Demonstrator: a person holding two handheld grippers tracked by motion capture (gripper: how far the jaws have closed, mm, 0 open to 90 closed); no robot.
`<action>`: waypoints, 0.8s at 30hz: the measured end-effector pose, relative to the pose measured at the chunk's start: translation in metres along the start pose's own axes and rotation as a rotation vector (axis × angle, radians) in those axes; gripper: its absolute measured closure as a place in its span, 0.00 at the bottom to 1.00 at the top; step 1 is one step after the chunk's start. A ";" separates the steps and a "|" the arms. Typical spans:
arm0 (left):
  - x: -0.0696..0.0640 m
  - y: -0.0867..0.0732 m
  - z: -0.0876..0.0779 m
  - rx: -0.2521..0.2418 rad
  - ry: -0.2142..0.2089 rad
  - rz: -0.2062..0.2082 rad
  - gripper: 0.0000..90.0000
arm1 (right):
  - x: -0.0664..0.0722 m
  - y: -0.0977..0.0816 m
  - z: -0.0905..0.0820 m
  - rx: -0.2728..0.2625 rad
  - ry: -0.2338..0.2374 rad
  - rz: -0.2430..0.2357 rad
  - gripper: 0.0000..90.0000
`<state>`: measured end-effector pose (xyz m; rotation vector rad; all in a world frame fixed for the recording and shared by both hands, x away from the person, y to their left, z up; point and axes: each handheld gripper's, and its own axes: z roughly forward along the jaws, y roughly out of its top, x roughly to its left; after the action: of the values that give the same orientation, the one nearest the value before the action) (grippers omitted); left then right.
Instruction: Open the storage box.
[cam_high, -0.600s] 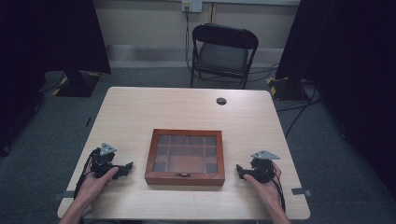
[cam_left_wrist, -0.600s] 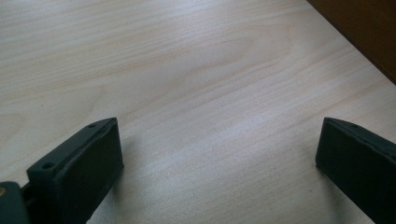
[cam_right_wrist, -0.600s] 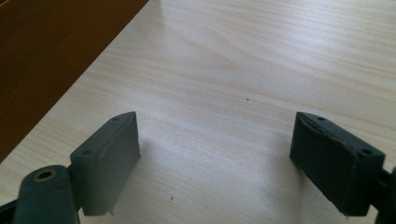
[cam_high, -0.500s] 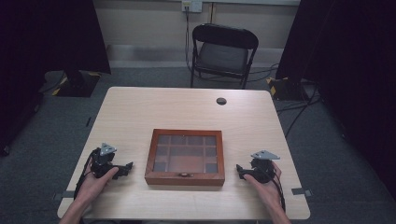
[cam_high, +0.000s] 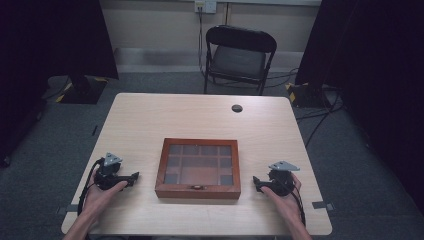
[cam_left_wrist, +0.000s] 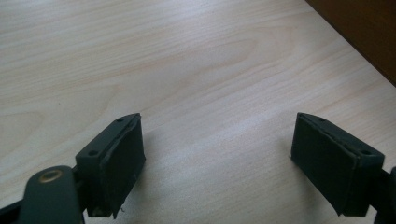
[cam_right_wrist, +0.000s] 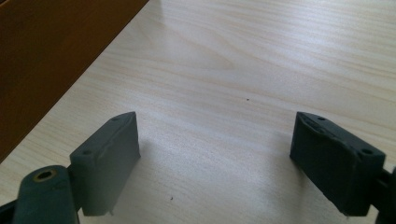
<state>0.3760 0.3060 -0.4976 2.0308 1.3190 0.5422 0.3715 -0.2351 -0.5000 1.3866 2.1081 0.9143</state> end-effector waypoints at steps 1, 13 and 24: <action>-0.001 0.000 0.000 0.001 0.000 -0.003 0.19 | 0.000 0.000 0.000 0.000 0.001 0.001 0.17; -0.008 0.010 -0.016 -0.083 -0.095 0.046 0.24 | 0.000 0.000 0.000 0.000 0.001 0.000 0.17; -0.016 0.021 -0.035 -0.126 -0.228 0.050 0.30 | 0.000 0.000 0.000 0.001 0.004 -0.002 0.17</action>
<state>0.3603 0.2960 -0.4581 1.9605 1.0755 0.3923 0.3718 -0.2351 -0.4999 1.3843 2.1127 0.9157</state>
